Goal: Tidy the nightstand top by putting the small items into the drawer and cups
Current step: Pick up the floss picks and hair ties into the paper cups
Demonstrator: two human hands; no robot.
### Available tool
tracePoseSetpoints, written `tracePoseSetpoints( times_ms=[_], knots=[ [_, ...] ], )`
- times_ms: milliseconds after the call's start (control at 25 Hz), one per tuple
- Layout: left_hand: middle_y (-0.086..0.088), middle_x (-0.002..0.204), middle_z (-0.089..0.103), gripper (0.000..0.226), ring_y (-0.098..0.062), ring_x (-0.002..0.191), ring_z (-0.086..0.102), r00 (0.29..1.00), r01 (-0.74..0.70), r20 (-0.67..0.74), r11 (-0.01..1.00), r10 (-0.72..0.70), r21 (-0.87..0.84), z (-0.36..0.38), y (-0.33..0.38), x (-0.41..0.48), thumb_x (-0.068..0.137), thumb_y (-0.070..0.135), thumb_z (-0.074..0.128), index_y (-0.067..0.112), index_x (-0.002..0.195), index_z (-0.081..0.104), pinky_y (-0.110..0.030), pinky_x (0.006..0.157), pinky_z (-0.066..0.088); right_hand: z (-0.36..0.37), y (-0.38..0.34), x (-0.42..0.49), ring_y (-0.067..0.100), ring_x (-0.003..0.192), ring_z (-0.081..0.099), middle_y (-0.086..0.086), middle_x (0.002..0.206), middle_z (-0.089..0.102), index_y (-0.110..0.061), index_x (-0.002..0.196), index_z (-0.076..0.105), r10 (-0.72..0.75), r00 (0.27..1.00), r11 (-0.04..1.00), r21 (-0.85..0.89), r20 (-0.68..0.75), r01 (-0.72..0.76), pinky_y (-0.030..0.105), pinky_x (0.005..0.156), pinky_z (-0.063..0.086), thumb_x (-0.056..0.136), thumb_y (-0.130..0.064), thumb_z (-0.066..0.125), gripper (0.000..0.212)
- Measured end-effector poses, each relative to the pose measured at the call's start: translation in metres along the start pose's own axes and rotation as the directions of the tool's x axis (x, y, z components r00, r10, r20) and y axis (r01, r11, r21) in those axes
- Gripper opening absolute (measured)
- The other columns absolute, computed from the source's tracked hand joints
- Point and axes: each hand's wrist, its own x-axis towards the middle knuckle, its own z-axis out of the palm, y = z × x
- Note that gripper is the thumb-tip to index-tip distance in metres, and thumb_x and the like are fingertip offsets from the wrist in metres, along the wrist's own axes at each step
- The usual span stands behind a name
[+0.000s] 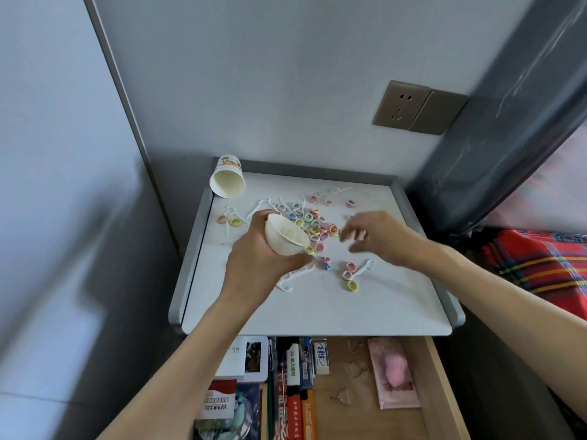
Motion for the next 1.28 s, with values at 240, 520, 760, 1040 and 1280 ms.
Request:
tracePoseSetpoints(
  times_ms=[240,520,760,1040,1280],
  knots=[
    [0.018,0.096,0.065,0.073,0.004,0.091,0.06,0.999,-0.025,-0.033,1.0,0.024,-0.018,-0.011,-0.004,0.002,0.06,0.037,0.093,0.032,0.119,0.05,-0.019,0.072,0.048,0.039,0.041,-0.023,0.015,0.099,0.056,-0.005,0.106,0.058,-0.023,0.097,0.068,0.125,0.98,0.968,-0.237,0.156,-0.086,0.031,0.084,0.046,0.087,-0.03,0.07,0.012],
    [0.014,0.099,0.065,0.07,-0.002,0.092,0.063,0.995,-0.008,-0.102,0.997,0.0,-0.078,-0.029,-0.008,0.01,0.061,0.038,0.093,0.029,0.116,0.052,-0.023,0.075,0.053,0.016,0.008,-0.015,0.016,0.083,0.063,-0.002,0.094,0.069,-0.019,0.095,0.064,0.167,0.983,0.984,-0.051,-0.078,-0.171,0.025,0.072,0.049,0.089,-0.02,0.068,0.007],
    [0.016,0.098,0.066,0.066,0.006,0.087,0.062,0.992,0.025,-0.12,0.996,-0.035,-0.087,-0.036,-0.007,0.009,0.064,0.036,0.093,0.028,0.115,0.053,-0.013,0.067,0.05,0.073,-0.063,0.011,0.018,0.098,0.063,-0.002,0.108,0.066,-0.021,0.114,0.065,-0.027,0.993,0.996,-0.078,0.111,0.036,0.029,0.082,0.05,0.091,-0.019,0.067,0.024],
    [0.014,0.098,0.066,0.066,-0.003,0.092,0.065,0.993,0.026,-0.113,0.994,-0.038,-0.109,-0.04,-0.007,0.007,0.064,0.034,0.093,0.027,0.116,0.053,-0.032,0.077,0.058,0.082,-0.072,0.01,0.027,0.105,0.061,0.006,0.109,0.064,-0.013,0.105,0.064,0.103,0.995,0.977,-0.189,0.003,-0.101,0.036,0.082,0.049,0.095,-0.02,0.061,0.012],
    [0.018,0.099,0.065,0.067,0.009,0.088,0.062,0.987,0.058,-0.142,0.993,-0.073,-0.103,-0.05,-0.007,0.003,0.06,0.038,0.093,0.031,0.114,0.053,-0.022,0.071,0.057,0.089,-0.108,0.019,0.029,0.093,0.066,0.011,0.099,0.069,-0.01,0.097,0.065,0.162,0.986,0.986,0.032,0.031,-0.163,0.037,0.074,0.053,0.09,-0.019,0.067,0.012]
  ],
)
